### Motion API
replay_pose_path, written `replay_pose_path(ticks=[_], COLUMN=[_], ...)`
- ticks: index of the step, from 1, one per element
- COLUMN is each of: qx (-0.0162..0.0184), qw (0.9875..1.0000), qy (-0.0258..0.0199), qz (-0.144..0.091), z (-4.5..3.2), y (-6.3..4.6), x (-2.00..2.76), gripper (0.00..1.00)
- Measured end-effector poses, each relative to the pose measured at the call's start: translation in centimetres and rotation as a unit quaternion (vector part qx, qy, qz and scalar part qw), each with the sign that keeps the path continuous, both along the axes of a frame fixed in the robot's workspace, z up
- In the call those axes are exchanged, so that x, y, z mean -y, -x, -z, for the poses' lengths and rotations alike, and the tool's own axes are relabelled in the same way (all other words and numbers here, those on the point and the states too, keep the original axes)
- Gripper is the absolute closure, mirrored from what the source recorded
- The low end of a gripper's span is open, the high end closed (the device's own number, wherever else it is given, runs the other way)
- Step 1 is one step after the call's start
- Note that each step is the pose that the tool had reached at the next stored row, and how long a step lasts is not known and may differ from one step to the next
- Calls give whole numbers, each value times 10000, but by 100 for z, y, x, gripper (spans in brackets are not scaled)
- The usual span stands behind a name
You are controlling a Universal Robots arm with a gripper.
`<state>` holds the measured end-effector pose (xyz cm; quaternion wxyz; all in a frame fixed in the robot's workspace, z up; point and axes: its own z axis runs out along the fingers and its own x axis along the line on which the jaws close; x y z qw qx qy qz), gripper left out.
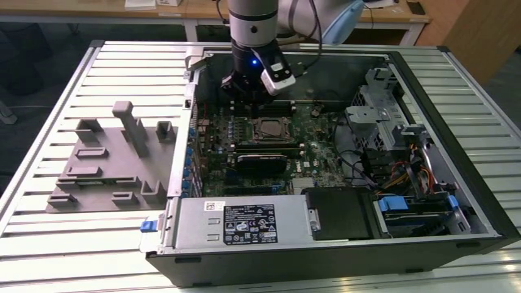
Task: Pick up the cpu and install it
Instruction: 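Install the first cpu locking lever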
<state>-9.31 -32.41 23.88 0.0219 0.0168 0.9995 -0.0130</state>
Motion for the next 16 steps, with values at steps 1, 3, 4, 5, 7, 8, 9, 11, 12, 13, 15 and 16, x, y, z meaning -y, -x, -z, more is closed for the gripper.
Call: replay_pose_path(ticks=[1, 3, 4, 5, 7, 8, 9, 11, 12, 13, 15, 16], qx=[0, 0, 0, 0, 0, 0, 0, 0, 0, 0, 0, 0], qw=[10000, 10000, 10000, 10000, 10000, 10000, 10000, 10000, 10000, 10000, 9999, 9998], qy=[0, -1, -1, -1, -1, -1, -2, -20, -46, -80, -166, -218], qz=[0, 0, -1, 0, 0, 0, 0, 0, 0, 0, 0, -1], z=[0, 0, 0, 0, 0, 0, 0, 0, 0, 0, 0, 0], y=[16, 53, 77, 101, 145, 162, 173, 191, 200, 209, 228, 234], x=[0, 0, 0, 0, 0, 0, 0, 0, 0, 0, 0, 1], gripper=[89, 89, 89, 89, 89, 89, 89, 89, 89, 89, 89, 89])
